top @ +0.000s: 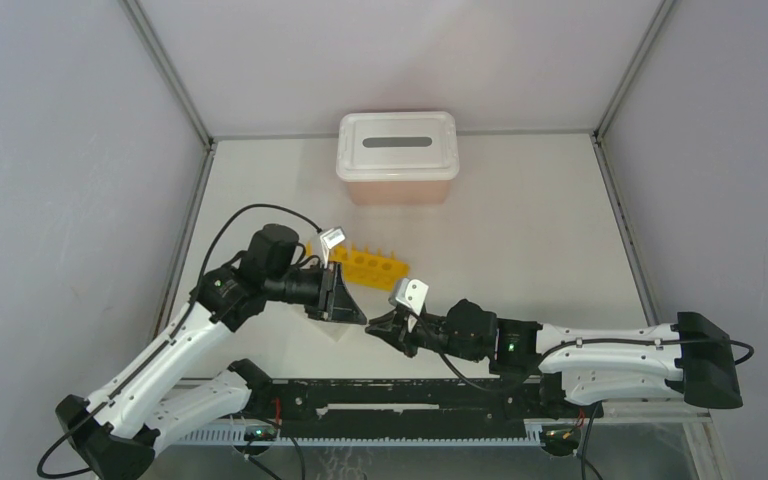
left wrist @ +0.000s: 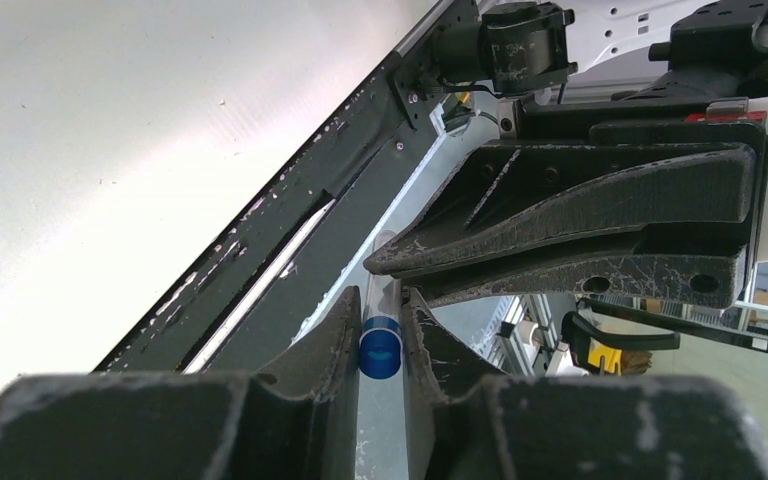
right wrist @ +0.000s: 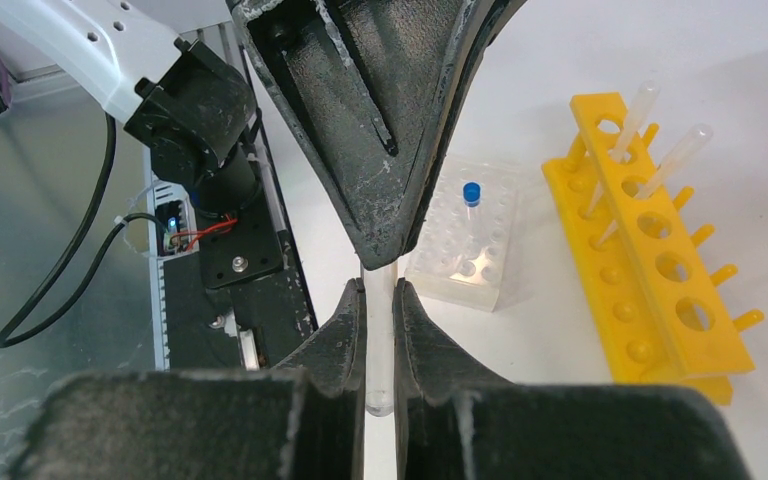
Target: Organize the chemistry lab equipment
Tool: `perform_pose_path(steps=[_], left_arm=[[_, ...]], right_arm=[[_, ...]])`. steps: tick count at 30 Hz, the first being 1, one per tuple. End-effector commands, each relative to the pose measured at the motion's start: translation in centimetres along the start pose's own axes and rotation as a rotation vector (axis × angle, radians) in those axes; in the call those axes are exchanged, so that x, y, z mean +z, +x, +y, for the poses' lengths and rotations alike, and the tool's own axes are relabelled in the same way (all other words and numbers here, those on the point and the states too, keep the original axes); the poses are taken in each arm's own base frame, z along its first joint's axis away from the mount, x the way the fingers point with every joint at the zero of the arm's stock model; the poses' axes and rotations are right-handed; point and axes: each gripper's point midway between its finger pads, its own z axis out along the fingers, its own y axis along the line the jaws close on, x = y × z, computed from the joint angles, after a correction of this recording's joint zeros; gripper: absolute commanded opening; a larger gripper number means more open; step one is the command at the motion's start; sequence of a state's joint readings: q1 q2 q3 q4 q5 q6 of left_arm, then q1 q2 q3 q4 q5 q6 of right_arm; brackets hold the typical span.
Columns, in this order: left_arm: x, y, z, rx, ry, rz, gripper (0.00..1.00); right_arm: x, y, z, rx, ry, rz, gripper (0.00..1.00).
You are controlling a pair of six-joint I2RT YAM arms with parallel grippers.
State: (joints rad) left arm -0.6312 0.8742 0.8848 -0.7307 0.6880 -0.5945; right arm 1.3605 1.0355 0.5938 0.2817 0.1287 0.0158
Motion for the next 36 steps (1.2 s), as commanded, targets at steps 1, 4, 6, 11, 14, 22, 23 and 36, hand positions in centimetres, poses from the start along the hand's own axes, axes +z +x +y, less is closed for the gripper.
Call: perform_pose_path(steps=[1, 4, 6, 11, 14, 22, 23, 36], left_arm=[[-0.1, 0.0, -0.2, 0.031, 0.028, -0.015, 0.18], [-0.2, -0.2, -0.2, 0.034, 0.023, -0.024, 0.17], [-0.2, -0.3, -0.2, 0.034, 0.020, -0.029, 0.17], [-0.3, -0.6, -0.1, 0.037, 0.007, -0.048, 0.16], [-0.4, -0.9, -0.1, 0.038, -0.003, -0.061, 0.16], [-1.1, -2.1, 0.3, 0.053, -0.077, -0.119, 0.15], [-1.2, -2.3, 0.4, 0.054, -0.090, -0.130, 0.15], [-4.7, -5.5, 3.5, 0.077, -0.396, -0.281, 0.13]], right_arm=[[0.3, -1.8, -0.1, 0.007, -0.003, -0.060, 0.06], [0.3, -1.8, -0.1, 0.007, 0.000, -0.059, 0.12], [0.3, -1.7, -0.2, 0.005, 0.003, -0.057, 0.17], [0.2, -1.7, -0.2, 0.002, 0.004, -0.055, 0.31], [0.2, -1.7, -0.2, 0.001, 0.003, -0.056, 0.37], [-0.1, -1.5, -0.4, 0.005, 0.013, -0.055, 0.47], [-0.2, -1.5, -0.4, 0.006, 0.015, -0.054, 0.47], [-1.4, -0.5, -2.1, 0.032, 0.103, -0.048, 0.51]])
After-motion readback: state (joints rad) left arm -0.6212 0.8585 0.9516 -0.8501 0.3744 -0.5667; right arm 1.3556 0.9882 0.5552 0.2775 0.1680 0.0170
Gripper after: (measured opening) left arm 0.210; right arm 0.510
